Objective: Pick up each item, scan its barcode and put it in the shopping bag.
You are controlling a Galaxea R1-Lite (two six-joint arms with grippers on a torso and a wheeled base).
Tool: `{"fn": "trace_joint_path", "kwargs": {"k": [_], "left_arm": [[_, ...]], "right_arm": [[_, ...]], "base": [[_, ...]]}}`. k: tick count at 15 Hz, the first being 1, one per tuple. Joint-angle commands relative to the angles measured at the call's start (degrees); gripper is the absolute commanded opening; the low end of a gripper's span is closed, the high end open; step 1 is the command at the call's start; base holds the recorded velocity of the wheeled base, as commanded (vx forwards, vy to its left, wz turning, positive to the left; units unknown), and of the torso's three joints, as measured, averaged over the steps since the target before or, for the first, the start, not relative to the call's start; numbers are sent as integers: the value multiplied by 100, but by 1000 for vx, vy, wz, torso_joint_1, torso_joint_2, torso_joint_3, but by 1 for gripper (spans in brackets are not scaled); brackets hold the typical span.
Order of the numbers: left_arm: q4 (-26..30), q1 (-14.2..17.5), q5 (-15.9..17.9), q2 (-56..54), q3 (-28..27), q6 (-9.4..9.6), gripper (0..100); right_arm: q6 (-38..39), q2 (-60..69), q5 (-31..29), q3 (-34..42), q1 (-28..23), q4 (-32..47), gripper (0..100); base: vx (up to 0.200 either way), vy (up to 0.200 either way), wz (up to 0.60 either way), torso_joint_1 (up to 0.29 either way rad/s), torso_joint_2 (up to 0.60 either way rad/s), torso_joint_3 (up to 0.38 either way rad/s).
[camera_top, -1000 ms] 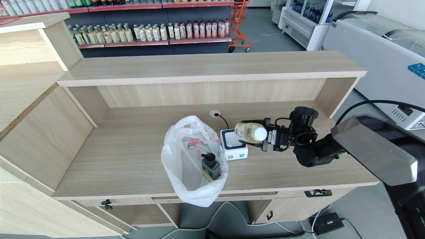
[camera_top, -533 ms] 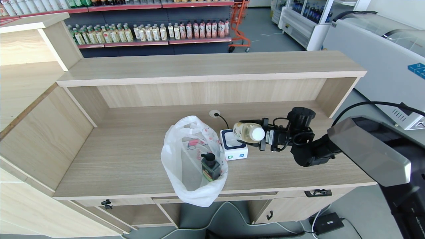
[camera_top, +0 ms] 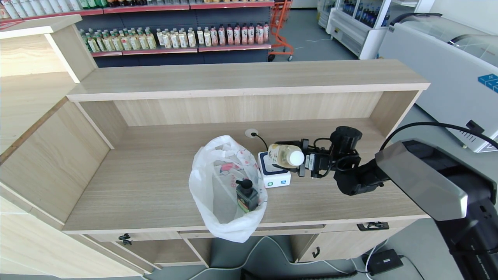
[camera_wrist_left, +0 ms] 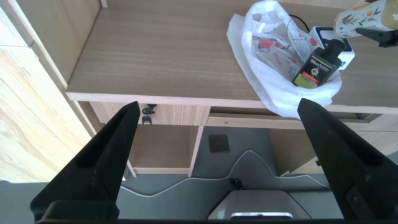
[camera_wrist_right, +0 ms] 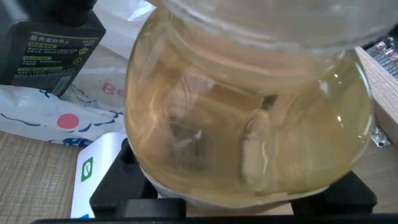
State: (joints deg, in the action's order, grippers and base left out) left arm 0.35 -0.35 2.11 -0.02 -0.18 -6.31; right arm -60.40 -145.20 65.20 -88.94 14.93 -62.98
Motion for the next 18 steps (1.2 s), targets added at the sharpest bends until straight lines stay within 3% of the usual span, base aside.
{"fn": "trace_joint_path", "kwargs": {"k": [1,18], "left_arm": [[0,0,0,2,1,-1,100],[0,0,0,2,1,-1,100]], "right_arm": [[-6,-78,2,-62,1,-4,0],[125,-421,55,-422,27,-39,0]], "base": [[0,0,0,0,0,0],[0,0,0,0,0,0]]}}
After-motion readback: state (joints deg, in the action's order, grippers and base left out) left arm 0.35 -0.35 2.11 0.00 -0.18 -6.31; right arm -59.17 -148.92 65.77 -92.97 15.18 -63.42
